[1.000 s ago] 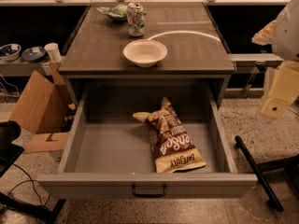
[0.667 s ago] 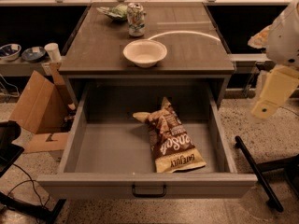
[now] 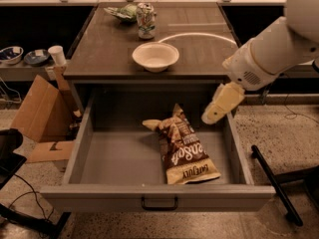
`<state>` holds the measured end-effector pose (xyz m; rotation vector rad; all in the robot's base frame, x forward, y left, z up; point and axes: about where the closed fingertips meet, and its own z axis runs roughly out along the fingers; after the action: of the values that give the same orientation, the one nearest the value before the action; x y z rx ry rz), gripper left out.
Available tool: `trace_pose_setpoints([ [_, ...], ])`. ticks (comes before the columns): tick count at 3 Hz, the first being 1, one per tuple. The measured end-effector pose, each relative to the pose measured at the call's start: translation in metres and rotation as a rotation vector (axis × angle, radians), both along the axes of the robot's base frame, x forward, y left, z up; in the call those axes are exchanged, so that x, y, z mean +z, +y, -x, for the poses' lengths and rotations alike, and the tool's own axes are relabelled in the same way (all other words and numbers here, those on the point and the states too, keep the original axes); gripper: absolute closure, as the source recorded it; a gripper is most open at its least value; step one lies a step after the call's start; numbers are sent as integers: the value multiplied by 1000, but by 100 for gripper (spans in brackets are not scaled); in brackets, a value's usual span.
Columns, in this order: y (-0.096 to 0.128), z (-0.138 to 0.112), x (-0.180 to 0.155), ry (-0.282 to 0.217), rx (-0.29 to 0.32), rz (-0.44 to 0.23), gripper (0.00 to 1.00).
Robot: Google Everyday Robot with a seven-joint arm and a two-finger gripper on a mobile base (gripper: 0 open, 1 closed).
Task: Pick brown chip bag from top drawer and place on counter
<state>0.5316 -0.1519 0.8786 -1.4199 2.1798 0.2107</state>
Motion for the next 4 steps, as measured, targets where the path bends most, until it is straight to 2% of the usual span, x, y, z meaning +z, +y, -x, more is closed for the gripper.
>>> trace_pose_setpoints([
  [1,36,-33,-37,19,-30,-39,0],
  [2,65,-44,-89,64,-82,-35,0],
  [3,78,-38,-139,96,-138,-26,0],
  [4,69,-37,-181,110,-188,-22,0],
])
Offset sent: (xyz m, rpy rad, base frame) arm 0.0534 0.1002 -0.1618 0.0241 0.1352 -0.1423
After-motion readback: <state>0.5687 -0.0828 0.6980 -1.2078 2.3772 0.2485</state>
